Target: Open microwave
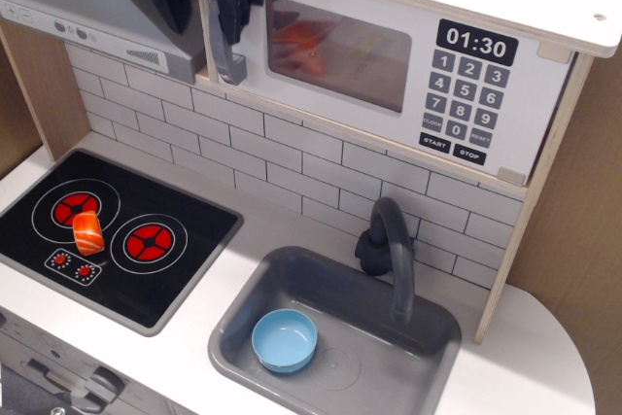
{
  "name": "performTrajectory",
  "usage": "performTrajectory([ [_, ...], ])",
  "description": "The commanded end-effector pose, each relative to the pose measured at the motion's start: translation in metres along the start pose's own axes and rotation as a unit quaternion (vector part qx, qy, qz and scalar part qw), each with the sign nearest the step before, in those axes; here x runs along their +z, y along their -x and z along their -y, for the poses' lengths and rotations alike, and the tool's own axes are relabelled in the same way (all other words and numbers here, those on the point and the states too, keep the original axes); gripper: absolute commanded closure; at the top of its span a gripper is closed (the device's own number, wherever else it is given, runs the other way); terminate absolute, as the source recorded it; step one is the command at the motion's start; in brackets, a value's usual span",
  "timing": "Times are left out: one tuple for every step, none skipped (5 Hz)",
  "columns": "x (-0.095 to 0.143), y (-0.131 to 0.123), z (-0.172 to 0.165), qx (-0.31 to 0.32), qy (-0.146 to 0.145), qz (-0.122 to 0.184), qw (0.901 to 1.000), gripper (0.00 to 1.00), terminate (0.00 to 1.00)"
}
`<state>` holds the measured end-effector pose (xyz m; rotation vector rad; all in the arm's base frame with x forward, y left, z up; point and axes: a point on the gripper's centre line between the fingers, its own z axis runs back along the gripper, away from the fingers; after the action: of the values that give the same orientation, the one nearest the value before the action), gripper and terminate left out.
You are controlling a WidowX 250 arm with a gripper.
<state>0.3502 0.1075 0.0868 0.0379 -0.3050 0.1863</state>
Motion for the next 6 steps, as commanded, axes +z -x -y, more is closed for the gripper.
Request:
performTrajectory([
  [0.016,-0.004,0.0,-0.038,0.022,0.05,0.9977,1.0,0.0],
  [0.019,0.004,0.001,-0.051,0.036,0.062,0.9961,1.0,0.0],
  [0.027,0.025,0.002,-0.071,0.047,0.064,0.9943,1.0,0.0],
  [0.038,0.06,0.004,-0.108,0.063,0.037,0.9914,1.0,0.0],
  [0.057,0.091,0.011,-0.1,0.084,-0.059,0.9897,0.0,0.0],
  [0.066,0.126,0.011,-0.139,0.062,-0.182,0.9714,0.0,0.0],
])
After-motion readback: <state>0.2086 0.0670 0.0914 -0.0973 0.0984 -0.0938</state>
